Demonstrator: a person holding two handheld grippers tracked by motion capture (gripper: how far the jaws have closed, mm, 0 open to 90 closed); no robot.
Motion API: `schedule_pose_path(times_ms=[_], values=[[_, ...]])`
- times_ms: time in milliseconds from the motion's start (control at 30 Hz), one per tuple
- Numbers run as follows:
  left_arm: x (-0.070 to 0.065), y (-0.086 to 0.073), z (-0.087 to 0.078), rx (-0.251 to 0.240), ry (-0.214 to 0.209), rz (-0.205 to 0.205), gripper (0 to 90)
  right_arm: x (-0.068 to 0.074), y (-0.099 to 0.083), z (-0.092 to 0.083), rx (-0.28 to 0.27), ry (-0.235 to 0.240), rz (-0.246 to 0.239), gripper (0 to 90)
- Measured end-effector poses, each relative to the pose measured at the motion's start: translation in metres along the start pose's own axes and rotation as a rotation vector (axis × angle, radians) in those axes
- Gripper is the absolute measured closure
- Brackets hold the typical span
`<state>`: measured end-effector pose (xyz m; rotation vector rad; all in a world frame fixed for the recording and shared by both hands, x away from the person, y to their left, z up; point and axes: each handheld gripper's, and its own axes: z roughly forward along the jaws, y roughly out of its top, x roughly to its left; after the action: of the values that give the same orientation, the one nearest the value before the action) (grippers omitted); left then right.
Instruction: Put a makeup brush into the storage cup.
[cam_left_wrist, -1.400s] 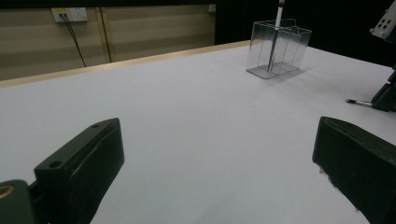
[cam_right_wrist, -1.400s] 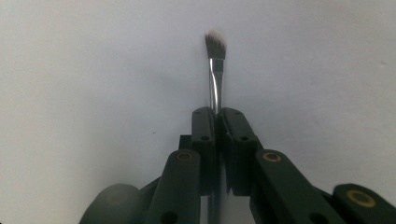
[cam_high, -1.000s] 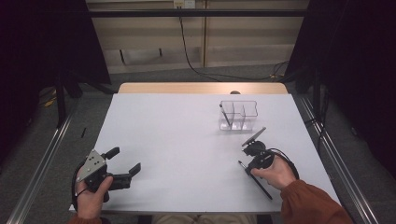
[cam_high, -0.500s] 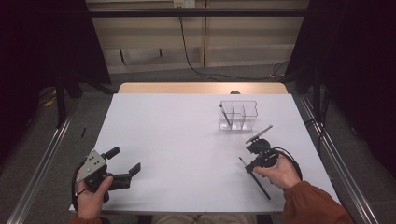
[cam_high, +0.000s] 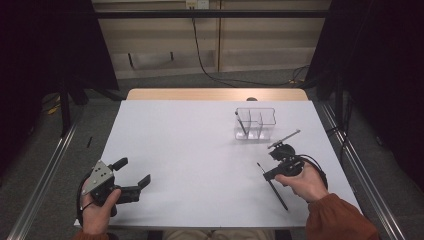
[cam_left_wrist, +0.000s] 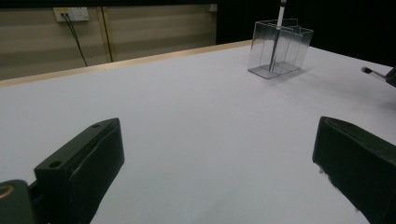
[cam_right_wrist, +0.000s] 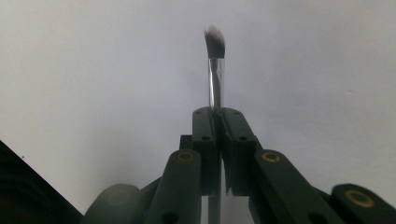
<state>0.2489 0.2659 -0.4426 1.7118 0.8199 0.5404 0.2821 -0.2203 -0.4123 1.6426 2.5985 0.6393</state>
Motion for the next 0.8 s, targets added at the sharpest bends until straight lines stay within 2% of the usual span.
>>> schedule_pose_path(times_ms=[233,467,800], values=[[0.000,0.000,0.000,0.001,0.000,0.001,2.2,-0.001,0.001,-0.013,-0.078,0.013,-0.018,85.1],[0.000,0.000,-0.001,0.001,0.002,0.000,2.2,0.000,-0.001,-0.018,-0.191,0.027,-0.041,85.0],[0.000,0.000,0.000,0.004,0.001,0.004,2.2,-0.004,-0.005,-0.026,-0.331,0.035,-0.031,85.1]])
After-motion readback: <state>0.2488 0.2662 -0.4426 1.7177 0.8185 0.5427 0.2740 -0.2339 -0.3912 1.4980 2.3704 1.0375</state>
